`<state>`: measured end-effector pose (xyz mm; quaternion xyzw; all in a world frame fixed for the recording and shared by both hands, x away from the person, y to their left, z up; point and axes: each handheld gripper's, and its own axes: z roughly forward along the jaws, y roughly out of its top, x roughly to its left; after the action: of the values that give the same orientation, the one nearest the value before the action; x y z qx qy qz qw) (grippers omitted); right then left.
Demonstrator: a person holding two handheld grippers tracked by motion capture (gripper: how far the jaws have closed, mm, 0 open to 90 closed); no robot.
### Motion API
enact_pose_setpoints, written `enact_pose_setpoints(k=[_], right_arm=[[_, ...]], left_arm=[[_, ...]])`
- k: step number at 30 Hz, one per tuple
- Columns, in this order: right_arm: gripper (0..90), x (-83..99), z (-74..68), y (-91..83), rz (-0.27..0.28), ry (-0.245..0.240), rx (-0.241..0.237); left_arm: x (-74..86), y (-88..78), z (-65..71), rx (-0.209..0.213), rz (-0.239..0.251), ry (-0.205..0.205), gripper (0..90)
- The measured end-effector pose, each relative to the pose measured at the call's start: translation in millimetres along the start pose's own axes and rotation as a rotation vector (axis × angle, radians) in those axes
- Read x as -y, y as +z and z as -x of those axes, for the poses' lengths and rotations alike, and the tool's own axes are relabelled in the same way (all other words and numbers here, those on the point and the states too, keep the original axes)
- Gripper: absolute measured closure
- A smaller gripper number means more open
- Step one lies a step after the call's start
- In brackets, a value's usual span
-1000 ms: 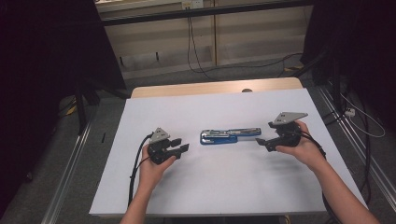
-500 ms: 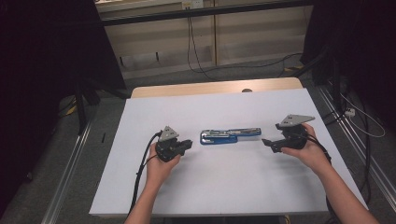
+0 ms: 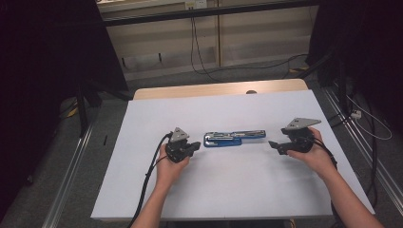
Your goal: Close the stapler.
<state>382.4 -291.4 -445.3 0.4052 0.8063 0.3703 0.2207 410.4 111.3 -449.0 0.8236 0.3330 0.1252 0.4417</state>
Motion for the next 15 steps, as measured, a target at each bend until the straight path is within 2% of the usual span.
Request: enact_pose_setpoints(k=[9, 14, 15], right_arm=[[41.1, 1.1, 1.3, 1.7, -0.015, 0.002, 0.005], [49.4, 3.1, 1.4, 4.8, -0.024, 0.012, -0.001], [51.3, 3.0, 1.4, 5.4, -0.025, 0.014, 0.000]], left_arm=[[-2.1, 17.8, 0.3, -0.010, -0.001, 0.005, 90.0], [-5.3, 21.6, 0.7, 0.004, 0.010, 0.003, 90.0], [-6.4, 21.8, 0.3, 0.001, 0.003, 0.014, 90.0]])
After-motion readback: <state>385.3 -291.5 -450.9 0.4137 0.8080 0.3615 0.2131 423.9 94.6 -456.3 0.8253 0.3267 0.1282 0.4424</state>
